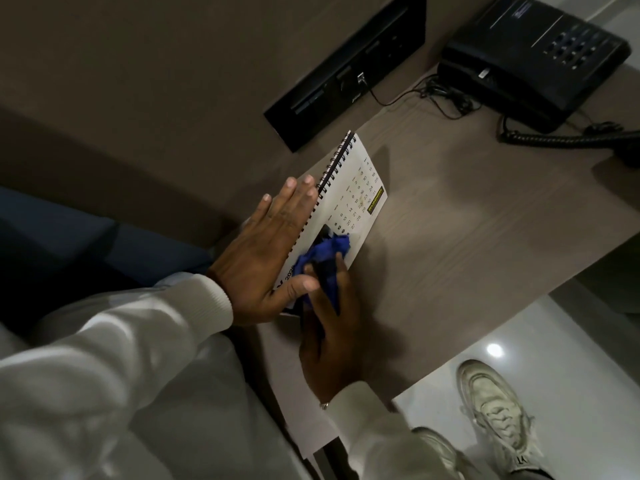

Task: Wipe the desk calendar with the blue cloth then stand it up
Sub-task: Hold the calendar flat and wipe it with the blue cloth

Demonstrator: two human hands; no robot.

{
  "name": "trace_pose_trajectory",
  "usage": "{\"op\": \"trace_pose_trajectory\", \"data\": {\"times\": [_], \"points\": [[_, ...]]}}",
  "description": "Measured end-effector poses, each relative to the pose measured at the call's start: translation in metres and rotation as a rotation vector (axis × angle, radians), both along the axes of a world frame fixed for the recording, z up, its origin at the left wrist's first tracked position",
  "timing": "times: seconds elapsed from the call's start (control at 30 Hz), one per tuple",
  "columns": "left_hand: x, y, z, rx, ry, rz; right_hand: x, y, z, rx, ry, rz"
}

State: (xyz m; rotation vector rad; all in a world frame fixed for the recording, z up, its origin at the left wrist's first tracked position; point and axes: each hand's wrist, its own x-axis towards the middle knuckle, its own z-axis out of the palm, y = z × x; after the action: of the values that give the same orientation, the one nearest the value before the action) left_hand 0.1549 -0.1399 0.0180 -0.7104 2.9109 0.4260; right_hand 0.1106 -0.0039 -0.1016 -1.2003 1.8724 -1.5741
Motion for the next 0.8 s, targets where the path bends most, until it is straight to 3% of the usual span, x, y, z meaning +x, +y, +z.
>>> {"op": "trace_pose_trajectory", "data": {"times": [0.13, 0.3, 0.47, 0.6, 0.8], "points": [[0.001, -0.001, -0.001, -0.001, 0.013, 0.0, -0.025, -0.03, 0.01, 0.021, -0.032, -0.019], [0.002, -0.002, -0.003, -0.032, 0.009, -0.006, -0.067, -0.069, 0.021, 0.066, -0.176, -0.244], [0.001, 0.0, 0.0, -0.083, -0.039, -0.009, -0.044, -0.046, 0.011, 0.21, -0.371, -0.15], [0.0, 0.002, 0.002, -0.098, -0.054, -0.025, -0.023, -0.02, 0.017, 0.163, -0.322, -0.095], [0.0, 0.002, 0.003, -0.093, -0.061, -0.031, -0.065, -0.069, 0.035, 0.011, -0.298, -0.19]]}}
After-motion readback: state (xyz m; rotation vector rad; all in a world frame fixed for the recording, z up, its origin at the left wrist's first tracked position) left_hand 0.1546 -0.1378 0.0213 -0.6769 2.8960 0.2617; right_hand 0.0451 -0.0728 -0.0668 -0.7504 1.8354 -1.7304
